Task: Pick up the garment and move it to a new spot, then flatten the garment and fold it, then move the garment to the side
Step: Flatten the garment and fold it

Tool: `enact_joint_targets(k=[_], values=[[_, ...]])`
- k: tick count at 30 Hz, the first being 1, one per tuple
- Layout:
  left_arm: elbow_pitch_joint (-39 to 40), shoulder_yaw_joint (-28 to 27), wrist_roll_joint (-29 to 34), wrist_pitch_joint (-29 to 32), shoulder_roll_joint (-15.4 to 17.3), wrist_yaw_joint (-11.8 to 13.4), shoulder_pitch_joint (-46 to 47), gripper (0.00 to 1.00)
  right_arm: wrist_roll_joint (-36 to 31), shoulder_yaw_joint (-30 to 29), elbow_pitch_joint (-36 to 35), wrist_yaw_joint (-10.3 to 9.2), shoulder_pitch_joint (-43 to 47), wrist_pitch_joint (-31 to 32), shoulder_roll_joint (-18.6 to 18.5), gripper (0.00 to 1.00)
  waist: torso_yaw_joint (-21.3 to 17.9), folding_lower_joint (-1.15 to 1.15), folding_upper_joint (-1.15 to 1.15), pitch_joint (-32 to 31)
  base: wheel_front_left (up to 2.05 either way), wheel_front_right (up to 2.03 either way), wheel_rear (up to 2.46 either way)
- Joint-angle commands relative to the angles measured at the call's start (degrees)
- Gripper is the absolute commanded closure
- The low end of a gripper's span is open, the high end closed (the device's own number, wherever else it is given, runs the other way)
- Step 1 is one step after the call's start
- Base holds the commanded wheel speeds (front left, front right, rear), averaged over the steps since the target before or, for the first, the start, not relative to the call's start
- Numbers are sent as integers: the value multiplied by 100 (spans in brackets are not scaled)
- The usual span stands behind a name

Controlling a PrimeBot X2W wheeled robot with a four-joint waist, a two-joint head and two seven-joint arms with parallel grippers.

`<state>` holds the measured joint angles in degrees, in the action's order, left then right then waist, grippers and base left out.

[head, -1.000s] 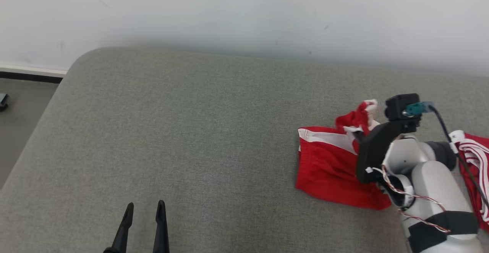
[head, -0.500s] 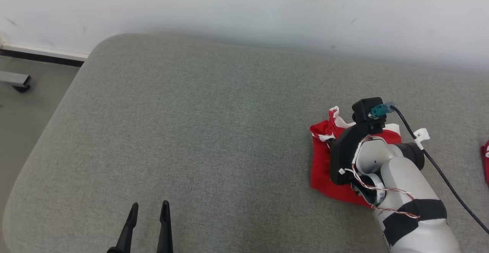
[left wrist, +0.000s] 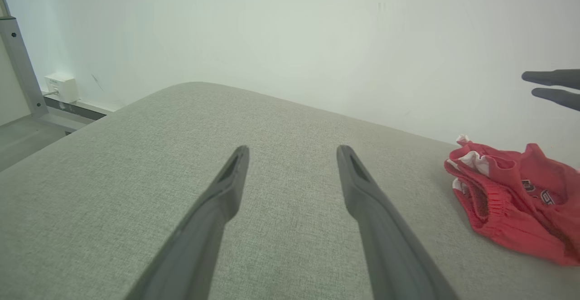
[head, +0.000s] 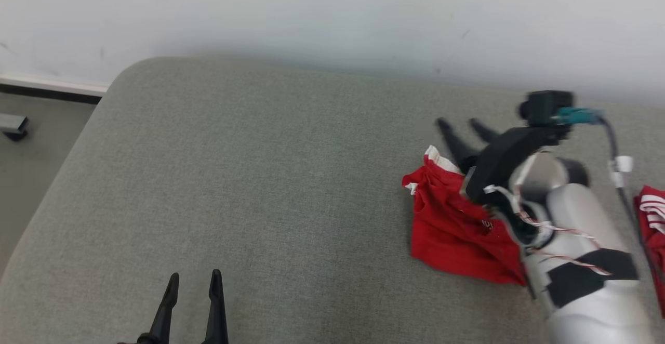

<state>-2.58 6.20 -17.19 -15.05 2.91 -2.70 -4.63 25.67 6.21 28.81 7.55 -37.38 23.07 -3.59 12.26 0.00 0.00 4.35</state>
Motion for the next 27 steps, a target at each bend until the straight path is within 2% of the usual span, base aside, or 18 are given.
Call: enact_joint_targets(k=[1, 7, 8, 9, 12, 17, 27], values=[[12, -10, 46, -14, -3, -18, -40, 0, -53, -147, -58, -15, 117, -75, -157, 0, -89, 0, 0, -83, 0, 0, 0], [37, 15, 95, -14, -2, -59, -30, 0, -708, -924, -53, -15, 538, -282, -669, 0, -129, 0, 0, -96, 0, 0, 0], [43, 26, 107, -14, -1, -65, -12, 0, -816, -1044, -14, -14, 629, -318, -716, 42, -118, 0, 0, -90, 0, 0, 0], [57, 56, 110, -14, -1, -74, 24, 0, -1020, -1169, 52, -14, 774, -416, -797, 100, -88, 0, 0, -64, 0, 0, 0], [78, 90, 130, -14, -2, -66, 65, 0, -1285, -1134, 163, -15, 1009, -529, -981, 100, -32, 0, 0, -11, 0, 0, 0], [93, 64, 153, -14, -1, -56, 66, 0, -1374, -865, 272, -14, 1168, -600, -967, 100, -2, 0, 0, 67, 0, 0, 0], [18, 58, 180, -14, -1, -103, 98, 0, -871, 450, 72, -15, 1358, -495, -793, 100, 40, 0, 0, 57, 0, 0, 0]])
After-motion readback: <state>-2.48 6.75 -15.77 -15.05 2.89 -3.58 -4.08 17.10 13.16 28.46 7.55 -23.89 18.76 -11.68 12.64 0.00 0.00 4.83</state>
